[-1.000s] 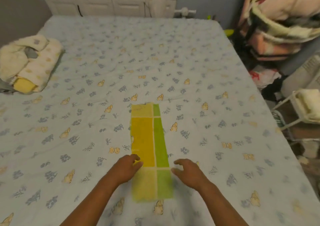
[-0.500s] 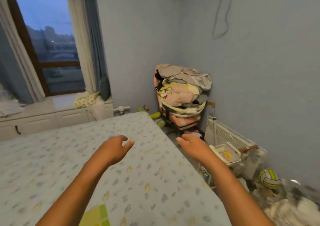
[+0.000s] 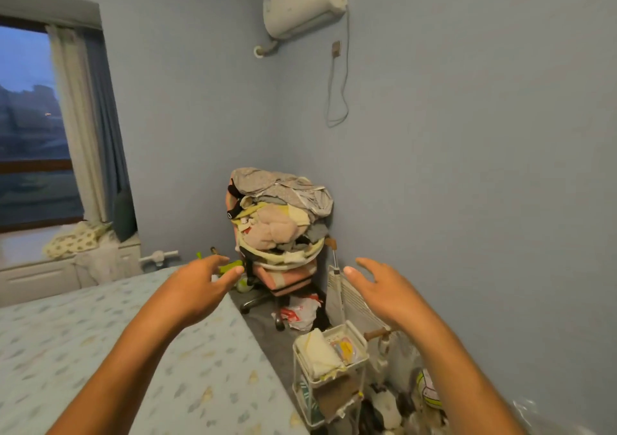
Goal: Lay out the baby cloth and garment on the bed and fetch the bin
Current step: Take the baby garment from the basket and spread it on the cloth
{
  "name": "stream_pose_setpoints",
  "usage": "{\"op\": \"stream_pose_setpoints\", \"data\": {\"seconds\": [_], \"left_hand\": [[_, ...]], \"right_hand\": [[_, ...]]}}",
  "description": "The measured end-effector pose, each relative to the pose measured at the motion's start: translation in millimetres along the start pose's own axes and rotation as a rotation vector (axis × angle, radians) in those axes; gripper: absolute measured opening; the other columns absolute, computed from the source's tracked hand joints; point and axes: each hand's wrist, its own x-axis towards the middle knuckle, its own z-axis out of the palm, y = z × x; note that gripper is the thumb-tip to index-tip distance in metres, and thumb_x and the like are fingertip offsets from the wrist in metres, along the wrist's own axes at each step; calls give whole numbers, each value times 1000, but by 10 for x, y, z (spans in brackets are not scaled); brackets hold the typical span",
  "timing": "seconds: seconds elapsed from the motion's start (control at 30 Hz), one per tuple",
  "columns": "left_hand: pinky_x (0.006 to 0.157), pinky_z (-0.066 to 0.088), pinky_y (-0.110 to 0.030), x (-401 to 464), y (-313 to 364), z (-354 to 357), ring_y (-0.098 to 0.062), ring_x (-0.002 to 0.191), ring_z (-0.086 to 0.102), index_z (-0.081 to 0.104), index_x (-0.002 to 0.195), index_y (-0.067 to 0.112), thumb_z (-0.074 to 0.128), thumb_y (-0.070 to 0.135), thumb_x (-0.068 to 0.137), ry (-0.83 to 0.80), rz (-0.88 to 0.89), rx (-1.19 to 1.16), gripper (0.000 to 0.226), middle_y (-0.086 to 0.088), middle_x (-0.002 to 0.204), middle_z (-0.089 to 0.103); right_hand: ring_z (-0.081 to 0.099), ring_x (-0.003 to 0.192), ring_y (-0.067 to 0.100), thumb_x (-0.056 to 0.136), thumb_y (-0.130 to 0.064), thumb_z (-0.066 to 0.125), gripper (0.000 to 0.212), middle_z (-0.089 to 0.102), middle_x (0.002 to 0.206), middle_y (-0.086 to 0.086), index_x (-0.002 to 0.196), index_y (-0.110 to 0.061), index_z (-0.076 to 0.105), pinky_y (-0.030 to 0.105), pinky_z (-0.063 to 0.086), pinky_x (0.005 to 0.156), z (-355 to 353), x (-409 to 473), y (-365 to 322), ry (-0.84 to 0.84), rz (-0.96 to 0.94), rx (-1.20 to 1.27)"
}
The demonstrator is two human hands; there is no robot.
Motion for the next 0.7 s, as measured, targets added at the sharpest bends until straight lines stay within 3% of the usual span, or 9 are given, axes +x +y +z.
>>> {"op": "stream_pose_setpoints", "data": {"seconds": [0.3, 0.47, 0.6, 0.7], "left_hand": [[83, 48, -34, 817, 758, 979, -22, 115, 60, 55, 132, 27, 46, 58, 93, -18, 9, 17, 50, -2, 130, 64], [90, 51, -38, 1387, 1028, 1540, -23, 118, 60, 53, 137, 24, 48, 57, 93, -65, -7, -14, 55, -3, 134, 62], [87, 49, -35, 1748, 1274, 1921, -23, 118, 60, 51, 138, 24, 47, 56, 94, -93, -52, -1, 55, -4, 134, 62], [91, 49, -36, 2000, 1429, 2227, -22, 118, 60, 52, 138, 23, 48, 54, 94, -98, -86, 9, 54, -4, 134, 62]], "right_hand": [[38, 139, 20, 95, -52, 43, 60, 39, 153, 1, 147, -22, 39, 37, 32, 110, -289, 766, 965, -30, 61, 54], [43, 135, 21, 96, -50, 44, 57, 43, 149, 2, 145, -22, 41, 35, 36, 106, -320, 1286, 1415, -37, 93, 58], [46, 131, 22, 97, -47, 44, 53, 47, 146, 3, 143, -20, 44, 33, 38, 100, -349, 1717, 1787, -75, 93, 68], [44, 134, 21, 97, -47, 44, 53, 45, 148, 2, 144, -22, 42, 34, 37, 104, -334, 2087, 2111, -114, 86, 90]]}}
